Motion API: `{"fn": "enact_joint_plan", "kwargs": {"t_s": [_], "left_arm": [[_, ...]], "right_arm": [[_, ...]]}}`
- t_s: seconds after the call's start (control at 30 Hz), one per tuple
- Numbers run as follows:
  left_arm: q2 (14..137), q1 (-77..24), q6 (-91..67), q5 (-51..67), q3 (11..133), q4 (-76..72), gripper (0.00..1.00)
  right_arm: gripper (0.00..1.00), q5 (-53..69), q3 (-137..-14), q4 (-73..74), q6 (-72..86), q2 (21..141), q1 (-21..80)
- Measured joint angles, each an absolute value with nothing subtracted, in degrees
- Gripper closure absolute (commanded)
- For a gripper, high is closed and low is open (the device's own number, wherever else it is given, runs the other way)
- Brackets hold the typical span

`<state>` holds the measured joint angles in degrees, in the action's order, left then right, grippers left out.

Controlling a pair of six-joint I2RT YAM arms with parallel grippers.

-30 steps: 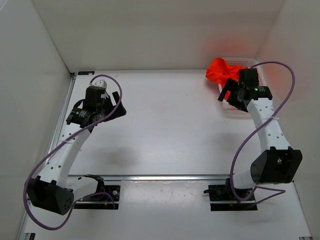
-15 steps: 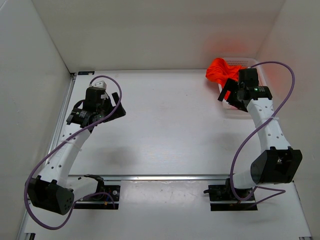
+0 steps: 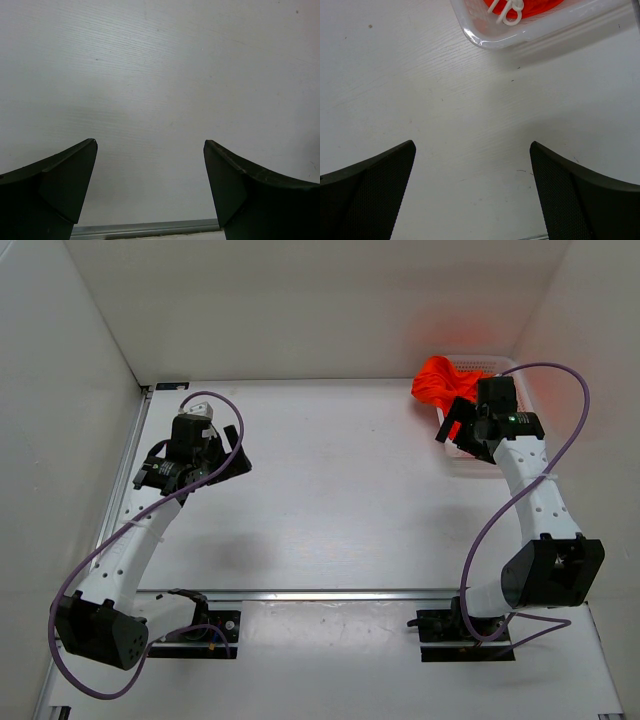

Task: Fold and stack the shorts
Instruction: Grab the shorts from the pile

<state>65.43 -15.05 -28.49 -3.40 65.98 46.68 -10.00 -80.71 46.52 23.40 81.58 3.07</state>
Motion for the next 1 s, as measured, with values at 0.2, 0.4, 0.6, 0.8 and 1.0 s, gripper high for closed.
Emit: {"fn": "enact_joint_plan", "kwargs": {"t_s": [0.2,0.4,0.6,0.8,1.0], "left_arm": [[65.4,-15.0,-28.5,-3.7,66.0,46.7,0.01],[65.4,-15.0,-28.5,-3.7,66.0,46.7,0.01],[65.4,-15.1,-28.5,-3.7,66.0,46.7,0.01],[65.4,-15.1,-28.4,-3.7,66.0,46.7,0.01],[65.5,-14.8,-28.3,-3.7,66.0,46.7,0.01]], "right_arm": [[0.01,-10.0,-80.7,46.5,23.4,81.6,3.1],[0.01,-10.1,-80.7,46.5,23.4,81.6,3.1],[0.01,-11.1,-80.7,46.5,23.4,81.6,3.1],[0.01,-15.3,-82.2,47.4,23.4,83.0,3.1],[0.01,-19.0,-90.7,49.0,22.9,89.2,2.4]]}}
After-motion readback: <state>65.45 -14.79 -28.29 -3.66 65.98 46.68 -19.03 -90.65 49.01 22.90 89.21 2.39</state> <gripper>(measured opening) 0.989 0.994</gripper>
